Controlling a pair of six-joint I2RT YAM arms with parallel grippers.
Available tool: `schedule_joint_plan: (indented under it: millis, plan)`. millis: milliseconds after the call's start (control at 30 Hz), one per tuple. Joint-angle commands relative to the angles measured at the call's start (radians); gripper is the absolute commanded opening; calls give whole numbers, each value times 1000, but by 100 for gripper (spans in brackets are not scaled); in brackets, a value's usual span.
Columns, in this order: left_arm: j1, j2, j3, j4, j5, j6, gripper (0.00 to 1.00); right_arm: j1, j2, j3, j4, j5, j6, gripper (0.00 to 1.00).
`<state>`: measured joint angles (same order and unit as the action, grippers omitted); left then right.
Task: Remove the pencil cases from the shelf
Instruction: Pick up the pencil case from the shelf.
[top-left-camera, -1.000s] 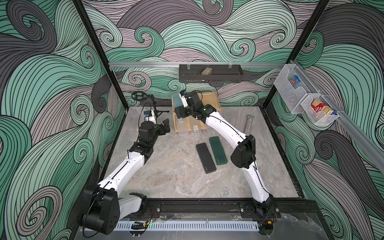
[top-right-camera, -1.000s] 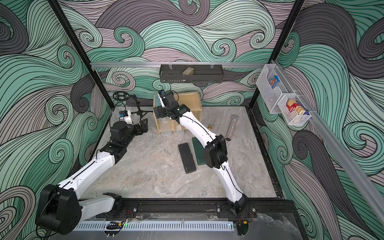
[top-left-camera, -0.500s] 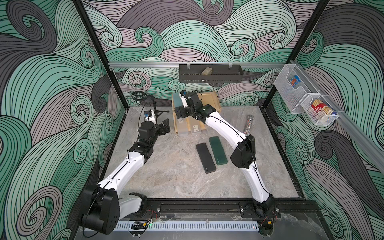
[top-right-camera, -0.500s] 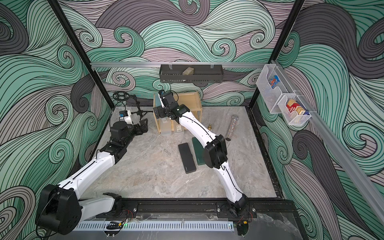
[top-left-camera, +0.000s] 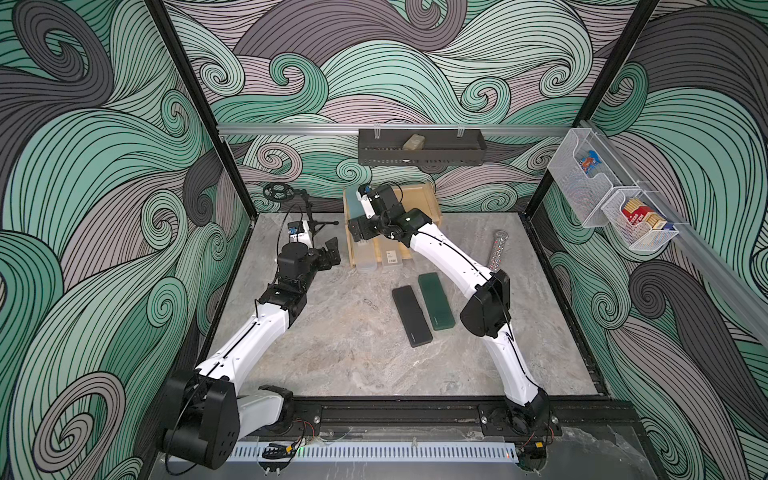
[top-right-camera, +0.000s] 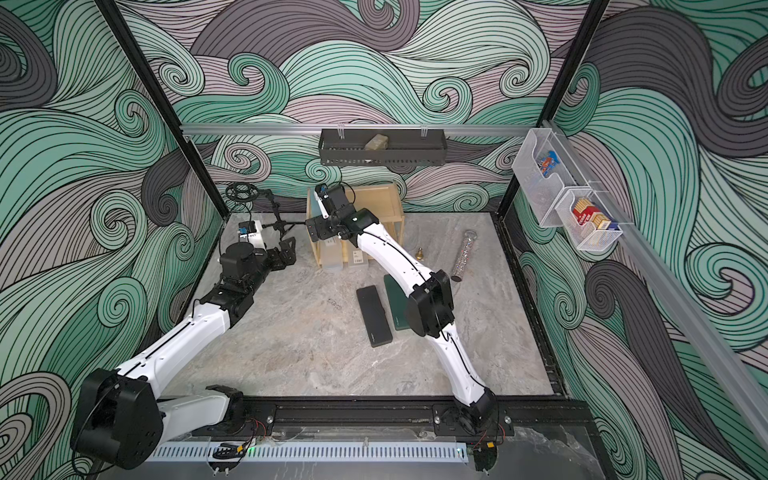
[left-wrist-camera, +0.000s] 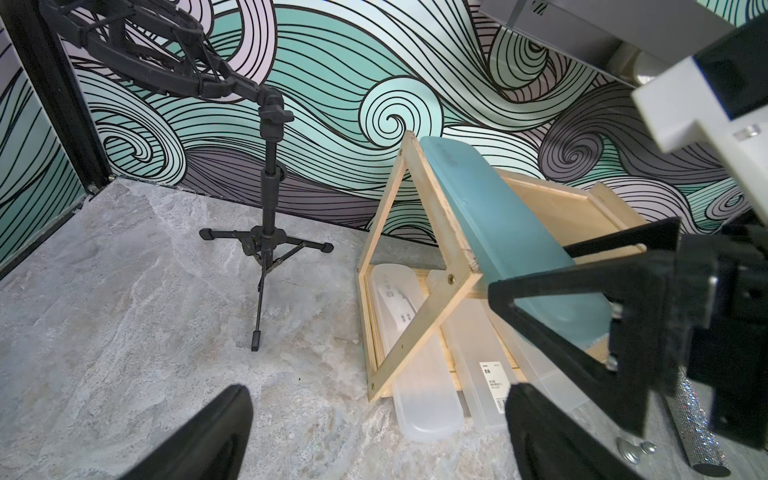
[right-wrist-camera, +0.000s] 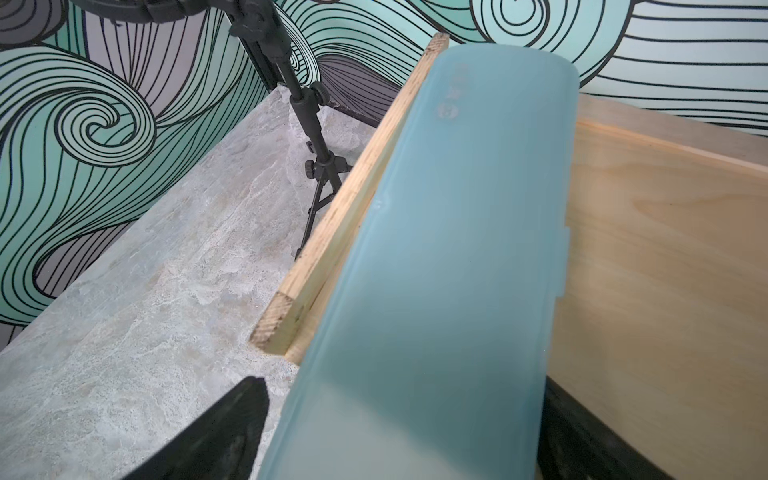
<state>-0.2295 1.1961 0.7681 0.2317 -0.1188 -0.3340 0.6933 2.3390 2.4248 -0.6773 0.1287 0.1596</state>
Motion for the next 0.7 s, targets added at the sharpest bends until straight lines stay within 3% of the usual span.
schedule_joint_plan:
  millis: [0,100,333,667]
  plan:
    - [4,-12,-2,13,10,-3,99,2,26,21,-17,-5,4,100]
    - [4,-13,-4,11,10,-3,99,-1,40,33,-16,11,4,99]
    - [4,-16,-6,9,10,-3,99,-6,45,57,-18,20,2,85]
    - [4,-17,-7,11,9,-4,99,-6,-51,-23,-15,56,-2,79]
